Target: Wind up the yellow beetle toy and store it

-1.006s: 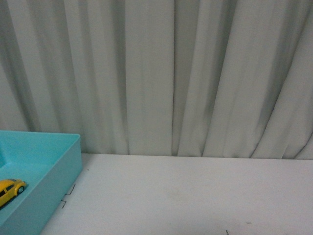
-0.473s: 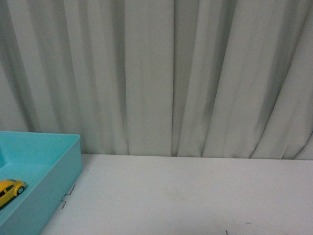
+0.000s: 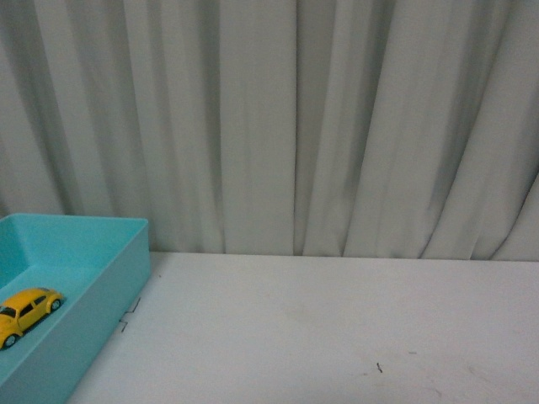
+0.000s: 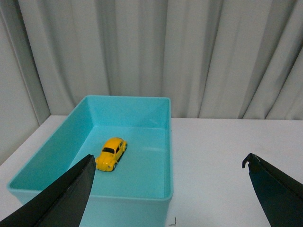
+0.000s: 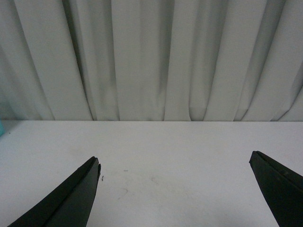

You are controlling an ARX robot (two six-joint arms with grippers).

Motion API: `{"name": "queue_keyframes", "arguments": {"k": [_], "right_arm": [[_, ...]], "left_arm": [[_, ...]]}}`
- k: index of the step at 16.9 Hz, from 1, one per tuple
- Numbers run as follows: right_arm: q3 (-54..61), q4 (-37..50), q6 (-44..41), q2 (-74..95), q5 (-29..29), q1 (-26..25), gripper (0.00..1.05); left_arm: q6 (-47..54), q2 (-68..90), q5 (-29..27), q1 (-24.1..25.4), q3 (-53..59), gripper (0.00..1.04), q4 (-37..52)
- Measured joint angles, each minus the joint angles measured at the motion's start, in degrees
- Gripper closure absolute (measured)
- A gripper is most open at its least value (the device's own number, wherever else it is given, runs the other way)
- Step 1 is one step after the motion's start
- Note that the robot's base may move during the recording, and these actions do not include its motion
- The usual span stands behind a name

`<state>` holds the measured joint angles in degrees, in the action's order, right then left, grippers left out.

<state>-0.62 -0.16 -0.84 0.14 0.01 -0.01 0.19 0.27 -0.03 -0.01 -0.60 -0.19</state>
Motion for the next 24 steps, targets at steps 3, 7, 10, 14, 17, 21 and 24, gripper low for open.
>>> {"name": "queue_keyframes", "arguments": {"k": [3,7,10,14,17,21,24], "right_arm": [[0.0,0.0,0.0,0.0,0.0,0.0,0.06],[0.0,0.0,0.0,0.0,0.0,0.0,0.06],[0.0,-0.1,0.0,0.0,0.0,0.0,0.06],[0.0,0.0,0.0,0.0,0.0,0.0,0.06],[0.0,0.0,0.0,0.0,0.0,0.0,0.06],[0.0,0.0,0.0,0.0,0.0,0.0,0.06],[0.0,0.0,0.0,0.0,0.0,0.0,0.06]], "left_arm": [[0.0,0.0,0.0,0.0,0.0,0.07,0.0],[0.0,0.0,0.0,0.0,0.0,0.07,0.0],[0.0,0.0,0.0,0.0,0.0,0.07,0.0],[0.0,0.0,0.0,0.0,0.0,0.07,0.0],[0.0,0.0,0.0,0.0,0.0,0.07,0.0],[0.0,0.0,0.0,0.0,0.0,0.07,0.0],[0.0,0.0,0.0,0.0,0.0,0.07,0.0]]}}
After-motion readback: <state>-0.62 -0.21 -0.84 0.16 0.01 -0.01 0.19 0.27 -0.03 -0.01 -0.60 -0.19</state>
